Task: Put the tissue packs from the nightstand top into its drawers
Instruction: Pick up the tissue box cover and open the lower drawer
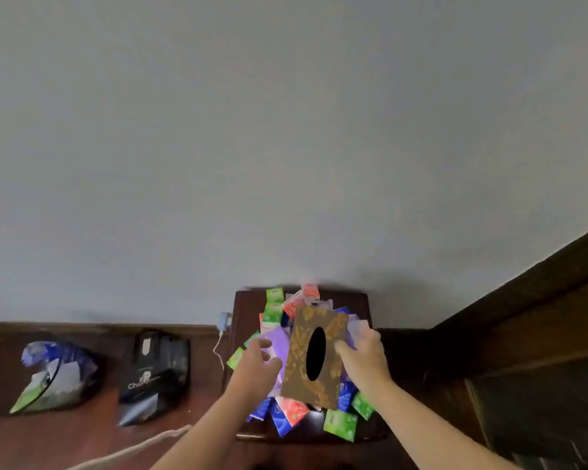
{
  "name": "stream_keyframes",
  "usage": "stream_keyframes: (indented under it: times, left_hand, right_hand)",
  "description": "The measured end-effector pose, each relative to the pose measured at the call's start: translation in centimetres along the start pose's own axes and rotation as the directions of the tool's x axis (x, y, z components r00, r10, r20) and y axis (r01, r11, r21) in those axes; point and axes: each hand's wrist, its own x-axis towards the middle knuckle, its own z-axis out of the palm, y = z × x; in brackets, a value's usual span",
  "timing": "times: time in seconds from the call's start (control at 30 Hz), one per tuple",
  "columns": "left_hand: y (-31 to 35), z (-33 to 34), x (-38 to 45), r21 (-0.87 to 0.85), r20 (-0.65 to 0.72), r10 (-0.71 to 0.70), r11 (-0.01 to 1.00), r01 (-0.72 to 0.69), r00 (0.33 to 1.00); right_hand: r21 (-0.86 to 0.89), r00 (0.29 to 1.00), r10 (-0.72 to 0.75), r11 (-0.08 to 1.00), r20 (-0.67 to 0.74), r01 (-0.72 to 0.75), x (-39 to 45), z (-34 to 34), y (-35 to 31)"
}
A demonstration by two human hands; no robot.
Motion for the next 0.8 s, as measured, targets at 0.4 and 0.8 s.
stream_keyframes:
  times: [0.4, 0.8]
  left_hand:
    - [-4.1, 6.2, 4.2, -0.057, 0.220, -0.174, 0.980, 0.191, 0.960]
    - [-2.3, 4.6, 3.4, -0.143, 0.274, -0.231, 0.950, 0.277, 0.934]
  right_hand:
    - [-0.320, 0.953, 0.293, 0.913, 0.081, -0.253, 3.0, 6.6, 6.4]
    - [-0.364, 0.971, 0.241, 0.904, 0.001, -0.224, 2.5, 5.9, 4.6]
